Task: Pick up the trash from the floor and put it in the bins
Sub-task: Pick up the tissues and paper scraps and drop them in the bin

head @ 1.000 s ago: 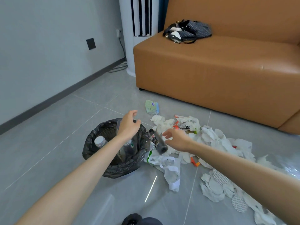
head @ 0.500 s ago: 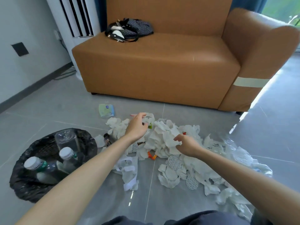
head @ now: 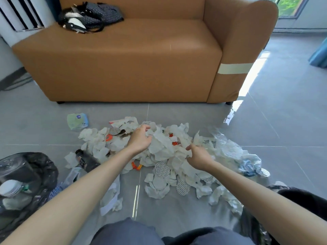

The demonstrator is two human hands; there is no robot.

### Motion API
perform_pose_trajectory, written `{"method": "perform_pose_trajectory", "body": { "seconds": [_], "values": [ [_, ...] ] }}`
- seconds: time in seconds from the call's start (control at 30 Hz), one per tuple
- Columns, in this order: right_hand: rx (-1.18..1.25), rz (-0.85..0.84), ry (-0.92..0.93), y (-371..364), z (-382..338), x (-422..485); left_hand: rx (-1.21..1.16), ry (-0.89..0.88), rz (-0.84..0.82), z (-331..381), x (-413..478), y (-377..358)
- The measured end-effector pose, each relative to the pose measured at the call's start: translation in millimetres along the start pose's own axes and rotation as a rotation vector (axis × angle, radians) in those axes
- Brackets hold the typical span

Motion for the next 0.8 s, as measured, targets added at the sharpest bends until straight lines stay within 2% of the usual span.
{"method": "perform_pose_trajectory", "body": {
  "seconds": [0.2, 0.53, 0.7, 0.8],
  "values": [
    [-0.007, -0.035, -0.103, -29, 40, 18, 0.013, -0.068, -0.106, 7, 13, -53],
    [-0.022, -0.112, -0.113, -122, 67, 62, 0.006, -0.115, -0.252, -22, 31, -116],
    [-0.100, 0.030, -0.114, -136, 75, 71, 0.018, -0.107, -0.305, -34, 37, -135],
    [-0.081, 0.046, -0.118, -136, 77, 68, 0.004, -0.107, -0.318, -34, 39, -140]
  ]
}}
Point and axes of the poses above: each hand's wrist, its own x-axis towards the middle knuckle, its own y-axis out of the back of the hand, z = x × y, the point moved 7 cm from there along x, towards the middle knuckle, and after that the axes turned 7 degrees about z, right-handed, at the moved point
